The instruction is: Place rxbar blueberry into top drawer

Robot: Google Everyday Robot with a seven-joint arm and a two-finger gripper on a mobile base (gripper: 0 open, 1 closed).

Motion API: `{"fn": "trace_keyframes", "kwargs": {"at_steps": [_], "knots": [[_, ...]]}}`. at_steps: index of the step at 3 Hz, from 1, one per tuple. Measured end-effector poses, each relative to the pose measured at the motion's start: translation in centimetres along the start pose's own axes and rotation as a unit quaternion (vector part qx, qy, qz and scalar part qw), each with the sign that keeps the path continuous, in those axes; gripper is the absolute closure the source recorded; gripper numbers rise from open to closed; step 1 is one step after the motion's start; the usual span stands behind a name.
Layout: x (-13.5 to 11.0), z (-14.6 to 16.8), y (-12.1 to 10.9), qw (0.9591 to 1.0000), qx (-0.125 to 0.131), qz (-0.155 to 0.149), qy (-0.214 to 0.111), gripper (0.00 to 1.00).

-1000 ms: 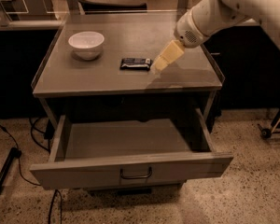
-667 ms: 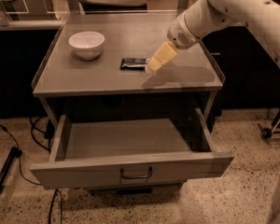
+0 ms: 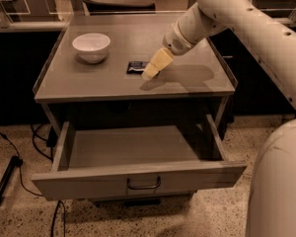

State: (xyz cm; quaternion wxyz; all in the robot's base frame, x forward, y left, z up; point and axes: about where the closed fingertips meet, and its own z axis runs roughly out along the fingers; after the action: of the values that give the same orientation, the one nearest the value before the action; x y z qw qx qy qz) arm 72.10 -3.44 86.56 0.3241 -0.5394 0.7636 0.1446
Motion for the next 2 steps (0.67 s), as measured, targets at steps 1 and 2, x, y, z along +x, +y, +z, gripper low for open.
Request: {"fn": "trace_keyframes", "kwargs": {"at_steps": [1,2], "knots": [[-0.6,2.6,-0.2,0.9999,-0.017,0.002,0.001,0.00],[-0.8,4.2,-0.4,0.9997,-0.025,0.005,-0.001,0.00]]}}
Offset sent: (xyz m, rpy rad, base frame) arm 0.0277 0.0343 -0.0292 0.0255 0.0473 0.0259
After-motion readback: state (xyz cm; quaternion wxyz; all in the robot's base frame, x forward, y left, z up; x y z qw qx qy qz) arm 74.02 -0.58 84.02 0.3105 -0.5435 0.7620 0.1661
